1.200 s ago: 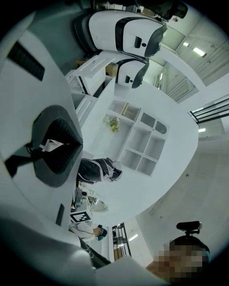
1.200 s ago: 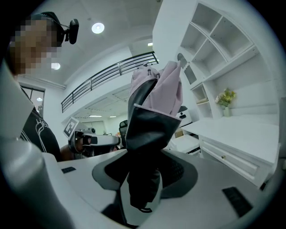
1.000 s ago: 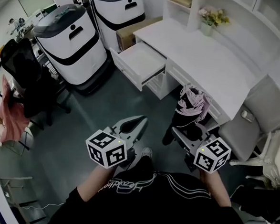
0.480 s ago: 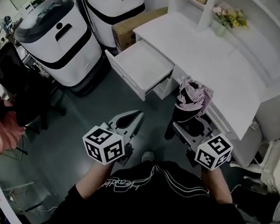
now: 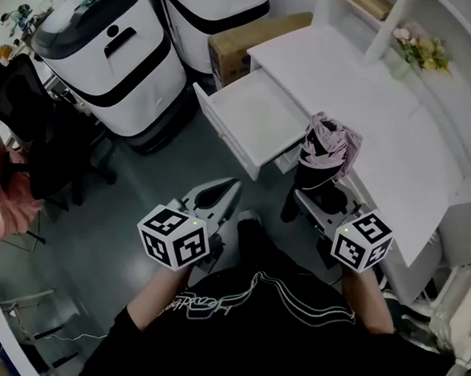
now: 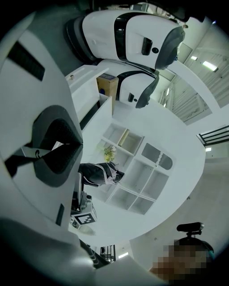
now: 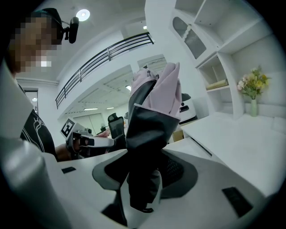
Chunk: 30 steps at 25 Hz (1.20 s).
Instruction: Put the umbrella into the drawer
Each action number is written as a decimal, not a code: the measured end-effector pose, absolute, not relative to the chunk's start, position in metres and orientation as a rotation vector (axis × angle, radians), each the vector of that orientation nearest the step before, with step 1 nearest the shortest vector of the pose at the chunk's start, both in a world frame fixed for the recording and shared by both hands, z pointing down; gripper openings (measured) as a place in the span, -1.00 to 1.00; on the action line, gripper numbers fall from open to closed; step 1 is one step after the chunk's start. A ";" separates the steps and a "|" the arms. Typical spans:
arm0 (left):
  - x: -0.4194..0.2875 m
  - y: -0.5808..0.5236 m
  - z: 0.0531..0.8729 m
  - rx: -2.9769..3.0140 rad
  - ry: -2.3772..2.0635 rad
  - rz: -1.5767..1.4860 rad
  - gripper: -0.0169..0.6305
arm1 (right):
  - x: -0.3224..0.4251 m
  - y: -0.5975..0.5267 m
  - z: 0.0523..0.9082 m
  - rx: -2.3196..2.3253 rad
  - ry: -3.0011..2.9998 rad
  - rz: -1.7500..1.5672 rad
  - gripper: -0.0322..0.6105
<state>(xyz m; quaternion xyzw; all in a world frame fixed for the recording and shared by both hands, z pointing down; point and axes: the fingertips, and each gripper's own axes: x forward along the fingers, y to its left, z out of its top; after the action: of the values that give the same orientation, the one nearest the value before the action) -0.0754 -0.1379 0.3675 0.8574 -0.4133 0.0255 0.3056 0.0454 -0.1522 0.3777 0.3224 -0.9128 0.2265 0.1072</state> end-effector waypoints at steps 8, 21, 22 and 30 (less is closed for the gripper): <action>-0.098 -0.248 0.378 2.205 -1.138 0.091 -0.89 | 0.015 -0.277 0.396 0.876 -2.664 0.695 -0.27; -0.124 -0.400 0.417 2.113 -1.176 0.134 -0.88 | -0.035 -0.440 0.479 0.744 -2.520 0.717 -0.27; -0.127 -0.407 0.423 2.101 -1.182 0.136 -0.88 | -0.039 -0.448 0.489 0.736 -2.503 0.717 -0.27; -0.149 -0.437 0.458 2.012 -1.228 0.149 -0.89 | -0.059 -0.491 0.586 0.695 -2.318 0.737 -0.28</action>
<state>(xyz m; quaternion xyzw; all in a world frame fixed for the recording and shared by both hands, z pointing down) -0.1490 -0.4374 0.4575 0.7879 -0.4809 0.0582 0.3802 -0.0594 -0.4913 0.5864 0.2620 -0.8737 0.2778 0.3013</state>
